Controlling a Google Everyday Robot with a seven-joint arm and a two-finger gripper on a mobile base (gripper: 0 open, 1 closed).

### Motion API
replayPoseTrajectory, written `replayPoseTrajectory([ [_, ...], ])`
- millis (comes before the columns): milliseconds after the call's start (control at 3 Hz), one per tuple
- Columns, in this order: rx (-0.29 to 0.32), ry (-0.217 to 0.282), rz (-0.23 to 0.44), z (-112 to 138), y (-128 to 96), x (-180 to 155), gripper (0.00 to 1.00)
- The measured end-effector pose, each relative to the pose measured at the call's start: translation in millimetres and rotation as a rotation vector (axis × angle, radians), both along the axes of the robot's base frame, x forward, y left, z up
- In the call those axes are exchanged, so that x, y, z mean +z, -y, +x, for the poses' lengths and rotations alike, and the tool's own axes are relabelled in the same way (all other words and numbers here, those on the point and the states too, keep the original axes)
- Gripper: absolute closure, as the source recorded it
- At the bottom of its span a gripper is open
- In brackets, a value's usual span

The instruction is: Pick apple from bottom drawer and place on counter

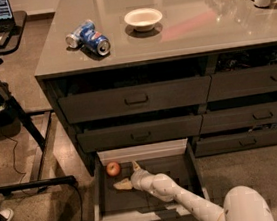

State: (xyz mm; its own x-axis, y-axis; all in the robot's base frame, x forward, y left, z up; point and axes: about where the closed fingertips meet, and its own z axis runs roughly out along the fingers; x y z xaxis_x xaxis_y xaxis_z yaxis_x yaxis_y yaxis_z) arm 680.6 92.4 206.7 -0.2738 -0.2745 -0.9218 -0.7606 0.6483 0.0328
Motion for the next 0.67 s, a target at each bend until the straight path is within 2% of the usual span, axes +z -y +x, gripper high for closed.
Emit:
replayPoseTrajectory([
  [333,-0.016,-0.009,0.000,13.7,-7.5,-12.4,0.22],
  [667,-0.018,-0.018,0.003,22.3,-14.6,-23.1,0.17],
])
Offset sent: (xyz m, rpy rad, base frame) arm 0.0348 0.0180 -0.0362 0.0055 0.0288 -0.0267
